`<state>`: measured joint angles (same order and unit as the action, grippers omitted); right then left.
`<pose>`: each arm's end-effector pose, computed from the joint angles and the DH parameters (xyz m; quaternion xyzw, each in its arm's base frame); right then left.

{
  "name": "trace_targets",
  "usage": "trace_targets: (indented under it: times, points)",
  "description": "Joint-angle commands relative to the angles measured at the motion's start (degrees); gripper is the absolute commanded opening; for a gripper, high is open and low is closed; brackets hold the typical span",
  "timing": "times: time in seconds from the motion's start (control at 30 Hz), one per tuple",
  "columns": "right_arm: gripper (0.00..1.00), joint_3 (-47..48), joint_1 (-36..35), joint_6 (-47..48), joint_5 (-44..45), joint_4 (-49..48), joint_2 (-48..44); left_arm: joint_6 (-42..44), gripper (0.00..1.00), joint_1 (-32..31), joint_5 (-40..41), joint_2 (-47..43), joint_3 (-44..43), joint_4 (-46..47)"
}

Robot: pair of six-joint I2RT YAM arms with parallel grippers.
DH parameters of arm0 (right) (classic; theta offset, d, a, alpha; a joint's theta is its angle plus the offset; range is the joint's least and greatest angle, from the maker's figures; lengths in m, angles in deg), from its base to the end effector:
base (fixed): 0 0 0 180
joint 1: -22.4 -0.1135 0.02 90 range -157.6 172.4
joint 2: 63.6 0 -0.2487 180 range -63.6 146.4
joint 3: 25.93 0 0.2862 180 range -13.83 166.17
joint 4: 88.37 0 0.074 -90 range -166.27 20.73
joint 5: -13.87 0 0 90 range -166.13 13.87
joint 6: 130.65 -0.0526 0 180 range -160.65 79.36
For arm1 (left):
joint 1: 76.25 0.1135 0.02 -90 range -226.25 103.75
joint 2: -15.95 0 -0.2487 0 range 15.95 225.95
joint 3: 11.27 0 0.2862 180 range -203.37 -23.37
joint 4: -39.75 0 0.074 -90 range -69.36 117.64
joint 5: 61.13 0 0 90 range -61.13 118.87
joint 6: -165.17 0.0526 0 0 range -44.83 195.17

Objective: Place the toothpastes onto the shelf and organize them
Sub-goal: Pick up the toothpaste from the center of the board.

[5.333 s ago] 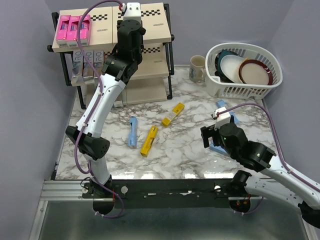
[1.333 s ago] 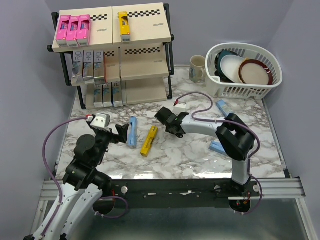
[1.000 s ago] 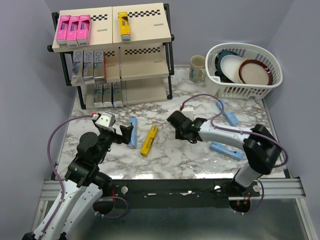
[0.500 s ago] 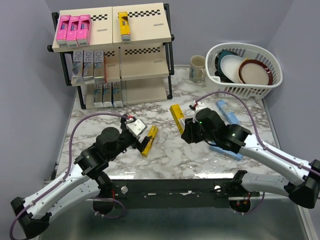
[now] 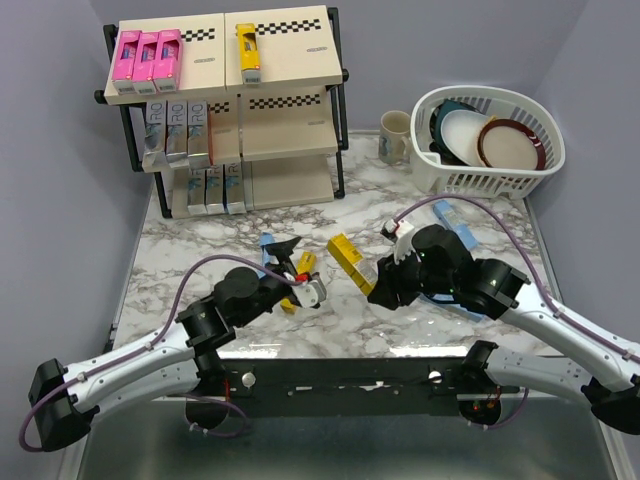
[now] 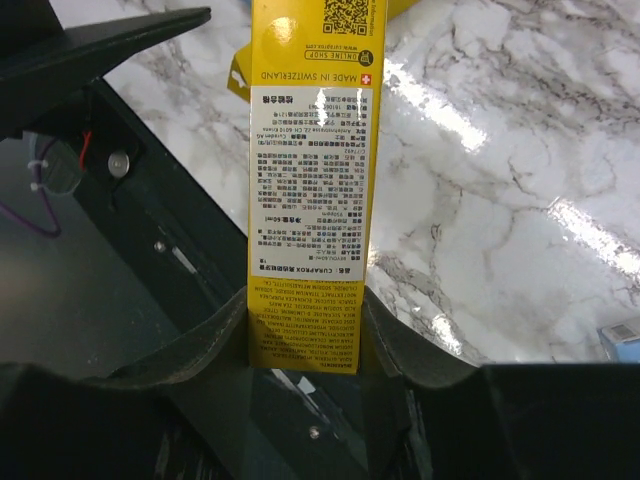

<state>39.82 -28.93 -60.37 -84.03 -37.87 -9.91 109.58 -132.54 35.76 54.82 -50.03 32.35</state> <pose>0.1514 0.2008 0.2953 -0.2735 0.8562 0.3026 0.3171 0.1372 -0.1942 0.2525 0.5061 0.5556 -0.0805 0.6547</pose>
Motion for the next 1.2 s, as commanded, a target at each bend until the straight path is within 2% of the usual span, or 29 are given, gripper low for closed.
trace_targets:
  times: [0.0, 0.17, 0.37, 0.5, 0.67, 0.9, 1.0, 1.17]
  points:
    - [0.29, -0.8, -0.3, 4.0, -6.0, 2.5, -0.1, 11.0, 0.99, -2.8, 1.8, 1.1, 0.3, 8.2]
    - [0.29, -0.6, -0.3, 6.5, -8.5, 3.1, 0.9, 16.8, 0.99, -6.5, 2.1, 3.6, -0.8, 6.0]
    - [0.29, 0.8, -0.3, 9.1, -11.1, 4.8, 3.3, 18.8, 0.99, -9.9, 1.4, 7.9, -3.0, 2.1]
    - [0.29, 1.4, -0.3, 10.1, -11.6, 5.0, 4.3, 19.2, 0.98, -10.2, 0.9, 9.8, -3.9, 0.5]
    - [0.29, 2.3, -0.3, 11.4, -12.5, 5.9, 5.1, 19.4, 0.91, -10.3, 0.0, 11.6, -4.8, -2.9]
    - [0.29, 2.8, -0.3, 12.5, -14.0, 6.3, 5.7, 19.1, 0.88, -10.5, -0.3, 14.3, -5.8, -5.8]
    - [0.30, 2.9, -0.3, 13.0, -14.2, 6.9, 6.0, 19.3, 0.84, -10.5, 0.1, 14.9, -6.0, -6.4]
    - [0.33, 3.0, -0.3, 13.3, -14.2, 7.0, 6.1, 19.2, 0.69, -10.5, 1.4, 14.9, -6.0, -6.3]
